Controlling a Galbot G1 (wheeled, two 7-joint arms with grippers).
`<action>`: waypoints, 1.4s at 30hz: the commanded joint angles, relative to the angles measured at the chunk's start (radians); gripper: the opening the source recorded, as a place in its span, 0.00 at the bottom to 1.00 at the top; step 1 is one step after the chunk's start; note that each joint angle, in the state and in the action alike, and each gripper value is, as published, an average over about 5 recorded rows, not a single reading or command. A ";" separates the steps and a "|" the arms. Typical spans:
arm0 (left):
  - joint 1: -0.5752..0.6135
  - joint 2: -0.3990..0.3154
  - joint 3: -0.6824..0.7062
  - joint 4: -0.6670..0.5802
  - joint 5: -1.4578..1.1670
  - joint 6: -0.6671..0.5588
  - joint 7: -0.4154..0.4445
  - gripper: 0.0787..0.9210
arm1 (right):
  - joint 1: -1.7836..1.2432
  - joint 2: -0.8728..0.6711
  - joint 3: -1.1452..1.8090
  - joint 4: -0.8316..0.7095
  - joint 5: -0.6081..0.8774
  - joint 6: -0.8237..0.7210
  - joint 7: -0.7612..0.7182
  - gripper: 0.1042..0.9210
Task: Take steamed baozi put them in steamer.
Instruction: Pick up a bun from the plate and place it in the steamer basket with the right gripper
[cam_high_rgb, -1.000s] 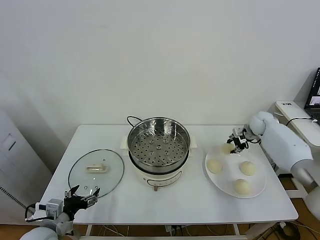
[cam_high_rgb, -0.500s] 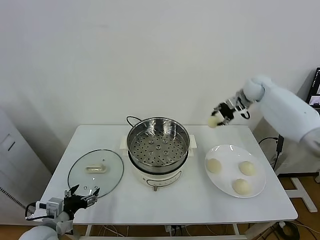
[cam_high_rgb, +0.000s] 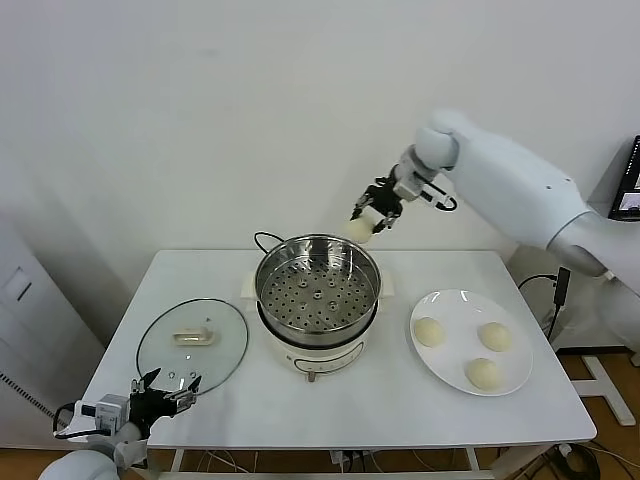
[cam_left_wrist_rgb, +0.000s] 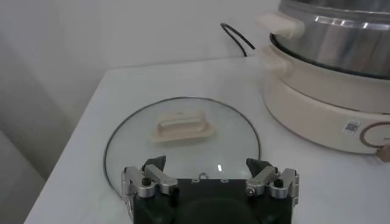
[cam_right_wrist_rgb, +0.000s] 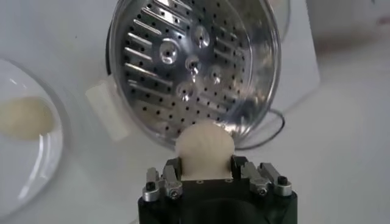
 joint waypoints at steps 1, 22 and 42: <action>-0.002 0.006 0.003 -0.001 0.003 0.002 0.001 0.88 | -0.031 0.063 -0.002 0.079 -0.201 0.117 0.040 0.49; -0.001 0.007 0.004 -0.001 0.007 0.002 0.003 0.88 | -0.256 0.185 0.162 0.000 -0.595 0.117 0.153 0.49; 0.004 -0.003 0.007 -0.008 0.011 0.003 0.004 0.88 | -0.272 0.181 0.183 -0.007 -0.561 0.117 0.185 0.73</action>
